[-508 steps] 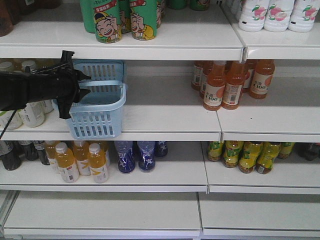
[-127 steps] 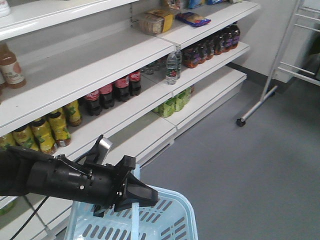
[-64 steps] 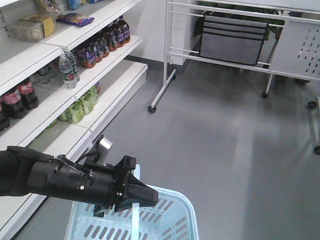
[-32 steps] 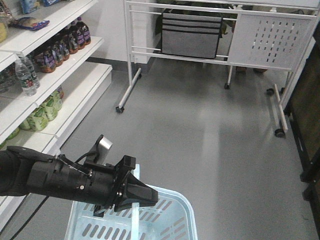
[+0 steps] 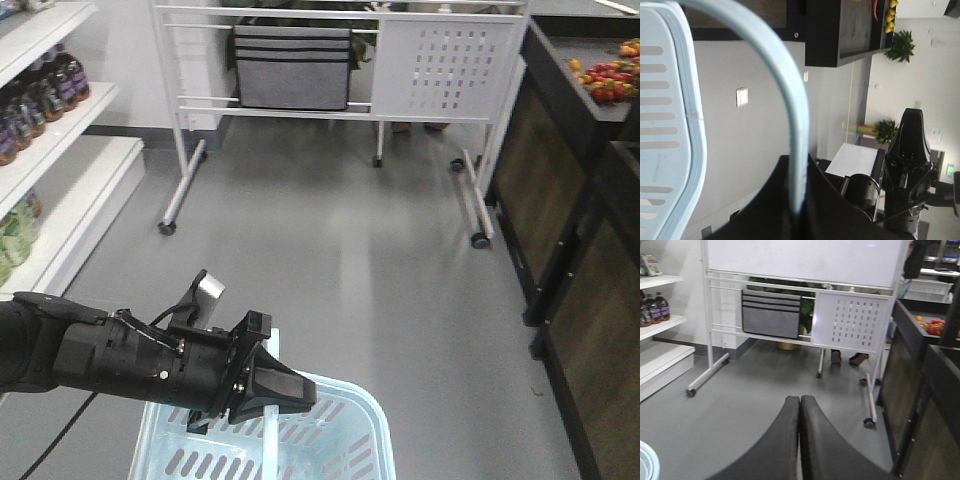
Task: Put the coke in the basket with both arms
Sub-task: 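Turn the base away from the shelf, holding the basket in the left gripper, then drive the base past the fruit display toward the whiteboard stand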
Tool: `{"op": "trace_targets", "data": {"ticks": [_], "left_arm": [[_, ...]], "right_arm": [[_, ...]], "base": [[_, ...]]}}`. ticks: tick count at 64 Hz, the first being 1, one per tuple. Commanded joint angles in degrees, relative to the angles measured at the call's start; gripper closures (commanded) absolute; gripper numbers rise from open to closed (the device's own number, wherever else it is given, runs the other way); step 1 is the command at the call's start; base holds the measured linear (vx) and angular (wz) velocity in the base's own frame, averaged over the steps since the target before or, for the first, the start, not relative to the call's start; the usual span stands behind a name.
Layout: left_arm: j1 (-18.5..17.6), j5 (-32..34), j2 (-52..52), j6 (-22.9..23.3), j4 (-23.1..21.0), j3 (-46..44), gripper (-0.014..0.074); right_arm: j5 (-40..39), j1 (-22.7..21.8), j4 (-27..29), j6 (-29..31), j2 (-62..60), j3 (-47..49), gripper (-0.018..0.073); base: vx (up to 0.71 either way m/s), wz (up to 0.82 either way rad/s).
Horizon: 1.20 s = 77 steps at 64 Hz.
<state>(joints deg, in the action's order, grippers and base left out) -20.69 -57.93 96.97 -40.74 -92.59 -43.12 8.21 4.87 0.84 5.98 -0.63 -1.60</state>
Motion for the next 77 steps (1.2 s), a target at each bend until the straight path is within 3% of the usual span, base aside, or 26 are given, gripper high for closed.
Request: {"op": "trace_targets", "data": {"ticks": [1, 32, 77], "left_arm": [[-0.39, -4.04, -2.63, -0.28, -3.16, -1.37, 0.0603], [-0.39, -4.04, -2.63, -0.28, -3.16, -1.37, 0.0603], [-0.39, -4.04, -2.63, -0.28, -3.16, -1.37, 0.0603]], "right_arm": [[-4.44, -0.09, -0.24, 0.13, -0.71, -0.47, 0.0569], [-4.44, -0.09, -0.24, 0.13, -0.71, -0.47, 0.0569], [-4.44, -0.09, -0.24, 0.13, -0.71, -0.47, 0.0569]], "base": [[-0.03, -0.33], [-0.01, -0.29], [0.03, -0.06]]}}
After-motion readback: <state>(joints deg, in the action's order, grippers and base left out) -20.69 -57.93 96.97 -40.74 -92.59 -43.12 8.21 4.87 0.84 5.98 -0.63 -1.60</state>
